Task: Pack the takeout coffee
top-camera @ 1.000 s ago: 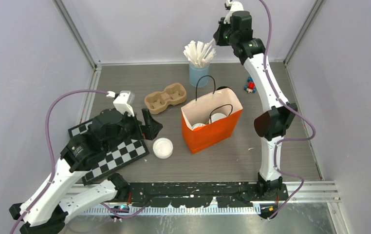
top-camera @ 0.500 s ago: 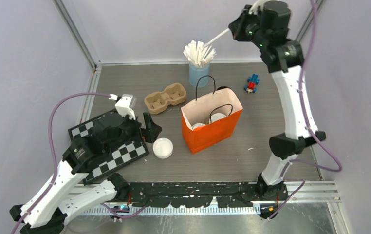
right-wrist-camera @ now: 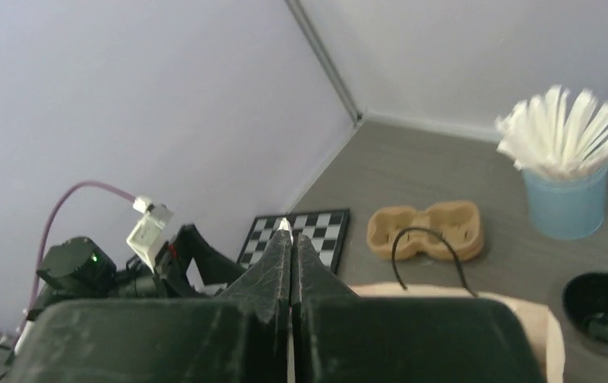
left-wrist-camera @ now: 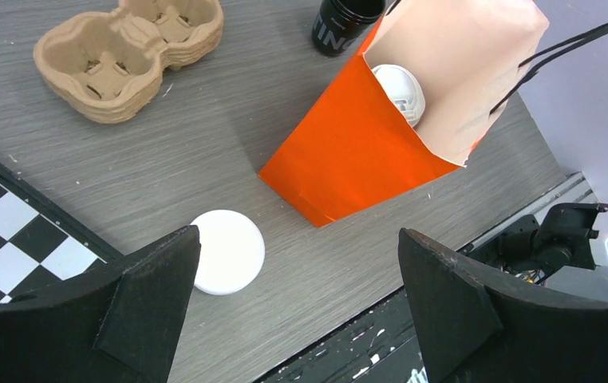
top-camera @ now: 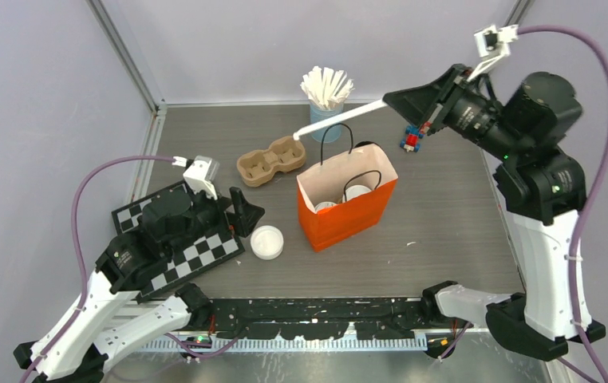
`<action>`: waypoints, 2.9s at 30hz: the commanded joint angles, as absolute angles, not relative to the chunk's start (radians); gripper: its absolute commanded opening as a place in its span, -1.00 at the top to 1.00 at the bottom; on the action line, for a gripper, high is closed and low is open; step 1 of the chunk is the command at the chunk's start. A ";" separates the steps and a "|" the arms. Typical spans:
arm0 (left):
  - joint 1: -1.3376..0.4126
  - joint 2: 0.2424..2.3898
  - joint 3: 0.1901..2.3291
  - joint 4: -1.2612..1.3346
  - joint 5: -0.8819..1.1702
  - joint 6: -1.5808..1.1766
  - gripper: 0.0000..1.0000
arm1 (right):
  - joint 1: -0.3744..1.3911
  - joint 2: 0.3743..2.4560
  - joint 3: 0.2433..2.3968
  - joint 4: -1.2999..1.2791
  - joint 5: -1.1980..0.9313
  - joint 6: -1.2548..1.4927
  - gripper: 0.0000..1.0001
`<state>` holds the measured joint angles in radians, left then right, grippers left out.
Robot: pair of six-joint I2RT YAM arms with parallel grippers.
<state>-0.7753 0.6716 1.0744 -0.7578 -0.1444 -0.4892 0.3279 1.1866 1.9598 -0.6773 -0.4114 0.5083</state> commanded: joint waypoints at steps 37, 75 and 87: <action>-0.770 0.670 1.087 -0.700 -0.192 -0.436 -0.89 | 0.329 1.339 1.782 -0.841 -0.154 0.343 0.22; -0.770 0.597 1.137 -0.984 -0.238 -0.599 -0.76 | 0.322 2.104 2.259 -0.504 -0.286 -0.147 0.28; -0.770 0.565 1.053 -0.940 -0.240 -0.644 -0.77 | 0.321 2.183 2.341 -0.550 -0.305 -0.157 0.30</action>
